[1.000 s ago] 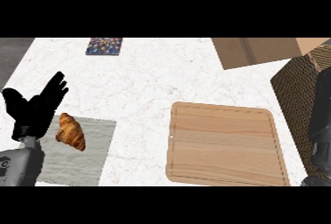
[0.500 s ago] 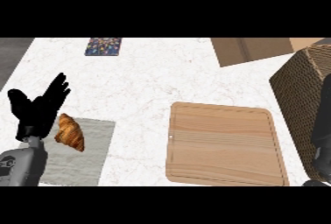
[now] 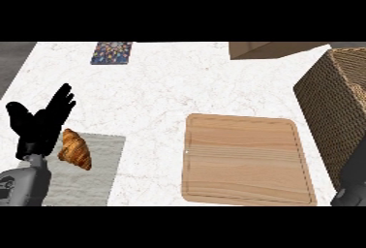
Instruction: Pick the lemon from the cutting board and place it in the basket
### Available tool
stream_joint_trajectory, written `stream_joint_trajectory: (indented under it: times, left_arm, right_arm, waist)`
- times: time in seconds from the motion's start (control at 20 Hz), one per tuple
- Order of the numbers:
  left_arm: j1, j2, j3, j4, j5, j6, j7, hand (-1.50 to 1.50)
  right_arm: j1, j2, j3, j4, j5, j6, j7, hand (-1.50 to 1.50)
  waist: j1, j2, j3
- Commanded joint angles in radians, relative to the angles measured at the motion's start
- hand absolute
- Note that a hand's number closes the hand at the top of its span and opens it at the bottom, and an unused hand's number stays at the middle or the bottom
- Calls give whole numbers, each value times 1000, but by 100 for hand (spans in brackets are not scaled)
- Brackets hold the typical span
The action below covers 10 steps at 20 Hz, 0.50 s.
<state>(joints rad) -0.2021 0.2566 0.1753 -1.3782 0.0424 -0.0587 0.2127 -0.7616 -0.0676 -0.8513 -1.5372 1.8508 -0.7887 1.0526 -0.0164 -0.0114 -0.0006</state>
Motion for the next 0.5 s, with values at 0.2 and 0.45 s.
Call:
stream_joint_trajectory:
  times: [0.2, 0.45]
  left_arm:
    - [8, 22, 22, 9, 9, -12, 5, 0]
    - [0, 18, 20, -13, 28, -22, 38, 0]
  right_arm:
    - [280, 66, 187, -466, -188, 246, 116, -150]
    - [537, 67, 331, -707, -314, 341, 192, -150]
  waist:
    - [-17, -10, -1]
    - [-17, -7, 0]
